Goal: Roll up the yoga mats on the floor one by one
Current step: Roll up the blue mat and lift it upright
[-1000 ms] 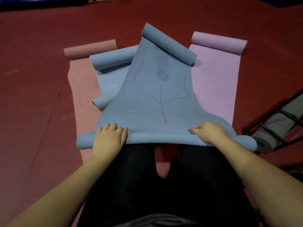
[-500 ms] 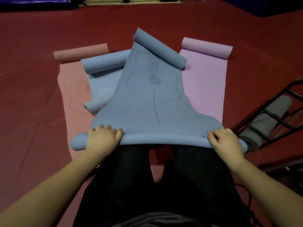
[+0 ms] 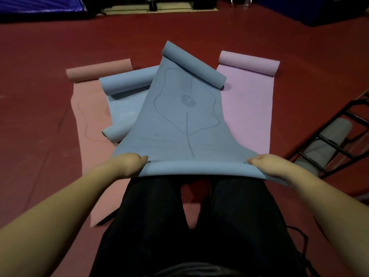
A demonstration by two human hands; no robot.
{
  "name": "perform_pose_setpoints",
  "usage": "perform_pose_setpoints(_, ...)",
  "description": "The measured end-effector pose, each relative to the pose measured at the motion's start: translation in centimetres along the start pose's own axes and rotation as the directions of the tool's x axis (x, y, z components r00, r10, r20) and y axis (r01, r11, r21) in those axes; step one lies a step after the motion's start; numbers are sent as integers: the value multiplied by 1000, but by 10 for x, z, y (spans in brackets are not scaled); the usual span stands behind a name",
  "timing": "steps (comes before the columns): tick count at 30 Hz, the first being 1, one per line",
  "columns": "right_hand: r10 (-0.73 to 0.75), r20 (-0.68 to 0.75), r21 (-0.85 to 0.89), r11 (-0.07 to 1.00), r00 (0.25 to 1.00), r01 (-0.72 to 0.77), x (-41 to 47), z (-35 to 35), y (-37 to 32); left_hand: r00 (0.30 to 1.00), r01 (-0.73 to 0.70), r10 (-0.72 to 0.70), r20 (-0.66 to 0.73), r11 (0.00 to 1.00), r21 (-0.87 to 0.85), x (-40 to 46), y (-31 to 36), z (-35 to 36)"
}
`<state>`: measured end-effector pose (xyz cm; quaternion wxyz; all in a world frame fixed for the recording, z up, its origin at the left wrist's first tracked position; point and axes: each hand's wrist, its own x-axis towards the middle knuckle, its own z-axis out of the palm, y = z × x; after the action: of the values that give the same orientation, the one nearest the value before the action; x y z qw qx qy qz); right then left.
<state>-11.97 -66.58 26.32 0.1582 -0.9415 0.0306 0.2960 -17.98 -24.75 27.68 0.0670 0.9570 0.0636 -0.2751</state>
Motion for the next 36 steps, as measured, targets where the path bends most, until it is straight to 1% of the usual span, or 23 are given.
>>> perform_pose_setpoints(2, 1, 44, -57, 998, 999, 1, 9, 3, 2, 999, -3, 2, 35, 999, 33, 8, 1, 3)
perform_pose_setpoints(4, 4, 49, -106, 994, 999, 1, 15, 5, 0, 997, -3, -2, 78, 998, 65, 13, 3, 5)
perform_pose_setpoints(5, 0, 37, -116, 993, 999, 4, 17, 6, 0, 997, 4, -9, 72, 998, 66, 14, 4, 6)
perform_pose_setpoints(7, -1, 7, -99, 995, 1000, 2, 19, 8, -1, 997, 34, -40, 61, 994, 105, 16, 6, 8)
perform_pose_setpoints(9, -6, -30, -44, 999, 1000, 4, 22, 13, 1, 999, 34, -39, 22, 984, 175, 21, 5, 11)
perform_pose_setpoints(10, -4, -50, -9, 1000, 999, 4, 25, 16, 2, 998, 57, -58, 1, 984, 167, 23, 5, 14)
perform_pose_setpoints(11, -4, -71, 24, 1000, 997, 6, 27, 19, 3, 997, 72, -68, -36, 990, 125, 25, 6, 17)
perform_pose_setpoints(12, -6, -90, 50, 999, 996, 10, 28, 21, 4, 992, 87, -84, -89, 996, 25, 27, 7, 19)
perform_pose_setpoints(13, -9, -105, 62, 998, 994, 16, 30, 22, 5, 984, 79, -91, -155, 994, -80, 28, 6, 21)
perform_pose_setpoints(14, -12, -113, 66, 998, 994, 19, 31, 22, 6, 975, 63, -87, -205, 990, -122, 26, 7, 23)
perform_pose_setpoints(15, -13, -112, 65, 998, 994, 20, 32, 22, 6, 961, 29, -66, -270, 990, -141, 25, 7, 27)
perform_pose_setpoints(16, -11, -105, 65, 998, 994, 18, 32, 22, 6, 924, -25, -25, -381, 992, -126, 23, 5, 34)
perform_pose_setpoints(17, -10, -101, 62, 998, 995, 16, 32, 22, 6, 865, -88, 34, -501, 993, -83, 18, 5, 40)
perform_pose_setpoints(18, -8, -102, 55, 998, 995, 14, 32, 22, 6, 802, -134, 95, -590, 991, -22, 13, 4, 46)
perform_pose_setpoints(19, -4, -101, 45, 999, 995, 8, 32, 22, 5, 750, -154, 137, -647, 988, 30, 7, 3, 50)
perform_pose_setpoints(20, 3, -99, 31, 1000, 995, 0, 33, 21, 4, 720, -161, 154, -677, 986, 53, 3, 3, 53)
perform_pose_setpoints(24, 14, -94, -45, 999, 995, -18, 37, 19, 3, 674, -165, 165, -720, 984, 70, -5, 6, 63)
perform_pose_setpoints(26, 17, -123, -44, 999, 992, -23, 40, 20, 4, 675, -150, 169, -718, 985, 91, -6, 8, 70)
perform_pose_setpoints(28, 13, -191, -23, 1000, 981, -17, 40, 22, 4, 687, -137, 159, -709, 987, 88, -4, 9, 74)
perform_pose_setpoints(30, -23, -335, -16, 1000, 942, 19, 32, 27, 3, 697, -128, 146, -702, 989, 78, -1, 9, 74)
perform_pose_setpoints(33, -86, -588, 29, 991, 804, 127, 17, 40, 7, 713, -158, 171, -680, 984, 82, 4, 6, 70)
perform_pose_setpoints(34, -94, -643, 52, 985, 760, 165, 11, 44, 9, 720, -175, 181, -670, 982, 78, 6, 5, 67)
perform_pose_setpoints(36, -160, -708, -10, 976, 688, 216, 3, 50, 14, 751, -188, 158, -641, 982, 22, 8, 7, 60)
